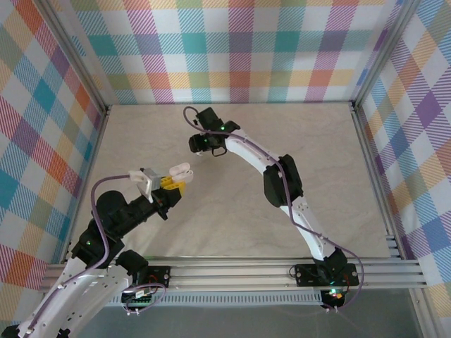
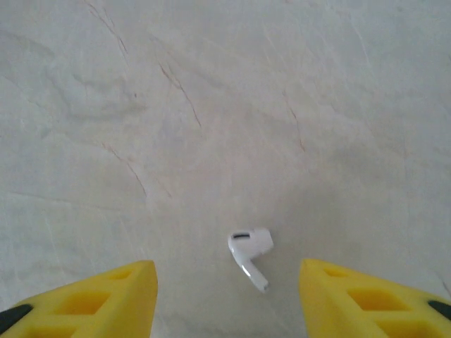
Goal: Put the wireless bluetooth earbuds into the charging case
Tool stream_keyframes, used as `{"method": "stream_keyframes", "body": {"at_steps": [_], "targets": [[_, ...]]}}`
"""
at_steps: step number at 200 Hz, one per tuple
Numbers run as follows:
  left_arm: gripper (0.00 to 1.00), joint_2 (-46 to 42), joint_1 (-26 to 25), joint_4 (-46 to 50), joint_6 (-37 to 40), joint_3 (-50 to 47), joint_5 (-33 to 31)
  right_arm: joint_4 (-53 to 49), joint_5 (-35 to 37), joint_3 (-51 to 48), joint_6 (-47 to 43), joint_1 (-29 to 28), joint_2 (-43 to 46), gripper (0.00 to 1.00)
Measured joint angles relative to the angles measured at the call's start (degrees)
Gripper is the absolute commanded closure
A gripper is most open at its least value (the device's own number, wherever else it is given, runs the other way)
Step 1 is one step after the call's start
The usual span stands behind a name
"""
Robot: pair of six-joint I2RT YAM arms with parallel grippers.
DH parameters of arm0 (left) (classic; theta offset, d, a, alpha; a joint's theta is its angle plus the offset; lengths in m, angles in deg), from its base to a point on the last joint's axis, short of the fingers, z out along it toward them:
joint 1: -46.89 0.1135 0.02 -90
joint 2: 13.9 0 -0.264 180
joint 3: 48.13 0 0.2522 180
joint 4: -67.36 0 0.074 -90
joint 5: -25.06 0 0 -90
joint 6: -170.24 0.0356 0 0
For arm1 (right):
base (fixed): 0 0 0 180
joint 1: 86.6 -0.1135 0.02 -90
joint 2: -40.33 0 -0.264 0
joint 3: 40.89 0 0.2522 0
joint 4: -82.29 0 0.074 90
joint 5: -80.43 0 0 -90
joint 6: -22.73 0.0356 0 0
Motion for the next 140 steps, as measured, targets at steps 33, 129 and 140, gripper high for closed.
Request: {"method": "stream_keyframes", "body": {"at_steps": [33, 129, 140], "targets": [[1.0, -1.3, 0.0, 0.1, 0.0, 0.0, -0.8, 1.0, -2.4, 2.8, 0.0, 0.0, -3.7, 0.42], [1.0, -2.3, 0.0, 0.1, 0.0, -0.1, -1.4, 2.1, -7.1, 5.4, -0.3, 0.3, -7.8, 0.61], [1.0, -2.5, 0.0, 0.1, 0.0, -0.1, -1.4, 1.5, -6.9, 5.4, 0.0, 0.3, -7.8, 0.64]]}}
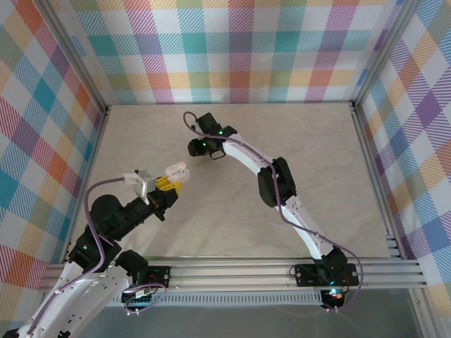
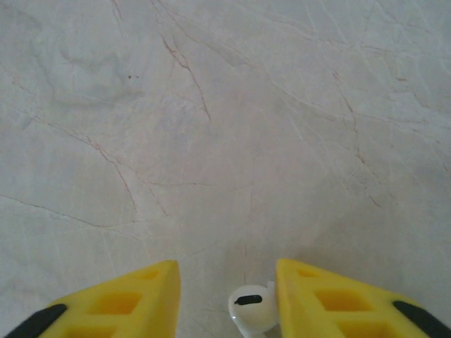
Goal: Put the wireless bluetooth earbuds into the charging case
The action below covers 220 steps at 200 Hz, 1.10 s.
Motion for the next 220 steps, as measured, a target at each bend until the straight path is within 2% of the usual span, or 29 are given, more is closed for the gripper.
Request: {"method": "stream_keyframes", "body": {"at_steps": [70, 220], "targets": [[1.0, -0.3, 0.0, 0.0, -0.3, 0.0, 0.0, -1.6, 1.8, -1.2, 1.8, 0.0, 0.3, 0.74], [1.0, -2.2, 0.0, 0.0, -1.8, -0.7, 0.0, -2.4, 5.8, -5.6, 1.3, -0.8, 3.6, 0.79]]}}
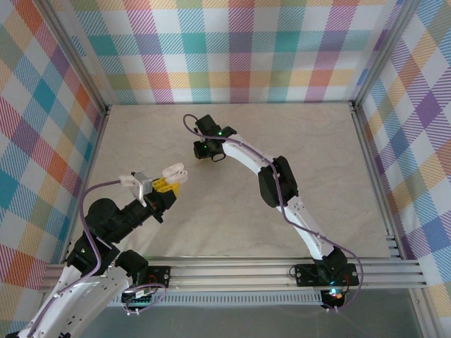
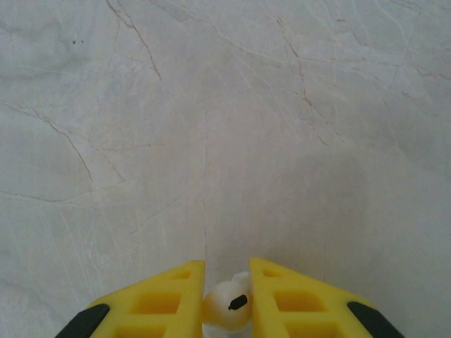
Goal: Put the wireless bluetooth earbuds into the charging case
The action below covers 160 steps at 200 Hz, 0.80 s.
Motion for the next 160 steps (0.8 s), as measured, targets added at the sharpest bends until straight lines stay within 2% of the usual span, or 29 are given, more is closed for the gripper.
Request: {"method": "stream_keyframes", "body": {"at_steps": [47, 160], "targets": [[1.0, -0.2, 0.0, 0.0, 0.0, -0.1, -0.2, -1.4, 0.9, -9.4, -1.0, 0.0, 6.2, 0.79], [1.0, 2.8, 0.0, -1.7, -0.1, -0.3, 0.0, -4.4, 8.2, -46.4, 0.6, 0.5, 30.0, 0.74]]}}
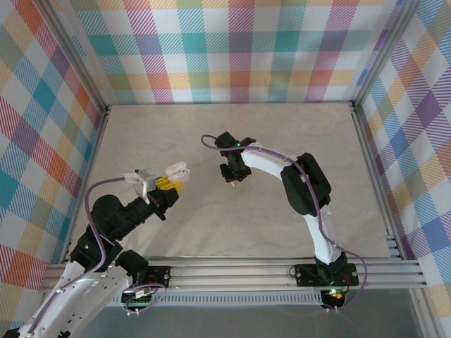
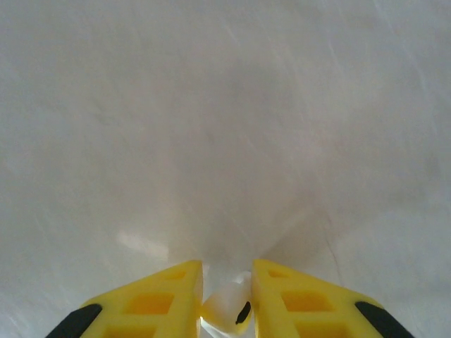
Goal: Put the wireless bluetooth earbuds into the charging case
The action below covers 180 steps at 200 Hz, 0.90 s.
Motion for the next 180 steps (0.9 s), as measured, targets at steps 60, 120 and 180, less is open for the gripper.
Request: {"method": "stream_keyframes", "body": {"at_steps": [60, 120, 180], "targets": [[1.0, 2.9, 0.0, -4.0, -1.4, -0.7, 1.4, -1.5, -1.6, -3.7, 3.5, 2.7, 2.3, 0.71], [1.0, 3.7, 0.0, -4.1, -1.9, -0.9, 1.7, -2.4, -6.4, -3.1, 6.1, 6.9, 2.0, 0.59], [1.0, 5.8, 0.0, -5.8, -2.7, -0.9, 1.8, -0.9, -8.9, -5.6, 6.2, 7.2, 5.6, 0.55]]}}
